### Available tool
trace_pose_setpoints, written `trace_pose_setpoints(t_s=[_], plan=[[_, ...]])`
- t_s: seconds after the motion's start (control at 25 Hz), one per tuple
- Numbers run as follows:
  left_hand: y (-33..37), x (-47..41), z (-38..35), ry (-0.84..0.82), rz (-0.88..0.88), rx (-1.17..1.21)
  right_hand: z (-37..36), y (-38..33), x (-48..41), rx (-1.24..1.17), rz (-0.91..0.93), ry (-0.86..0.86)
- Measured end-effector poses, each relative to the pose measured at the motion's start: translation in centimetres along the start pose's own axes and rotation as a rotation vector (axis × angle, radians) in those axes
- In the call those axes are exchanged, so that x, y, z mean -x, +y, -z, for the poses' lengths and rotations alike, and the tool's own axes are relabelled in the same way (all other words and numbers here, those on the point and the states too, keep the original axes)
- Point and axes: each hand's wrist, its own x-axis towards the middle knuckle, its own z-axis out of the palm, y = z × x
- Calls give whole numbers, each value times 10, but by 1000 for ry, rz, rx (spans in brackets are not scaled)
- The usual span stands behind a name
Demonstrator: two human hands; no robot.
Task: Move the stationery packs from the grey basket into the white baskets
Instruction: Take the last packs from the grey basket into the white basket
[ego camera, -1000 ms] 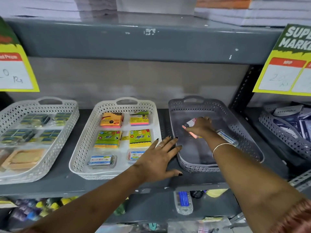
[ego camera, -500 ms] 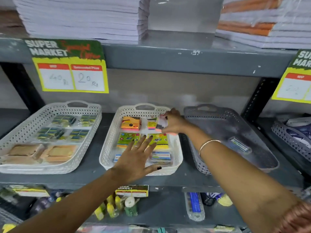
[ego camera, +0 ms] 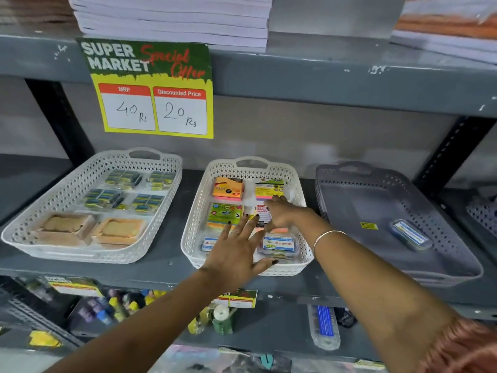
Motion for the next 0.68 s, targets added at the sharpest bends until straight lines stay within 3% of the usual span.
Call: trace_pose_setpoints(t_s=[0.12,0.36,0.68], plan=[[-2,-1,2,-11,-15,-20,14,9,10,-82,1,76],[27,-25,12,-20,-181,-110,48,61,43,-127,-193,564],[82,-64,-7,-112,-315,-64,13,175,107,-80,-739,361]])
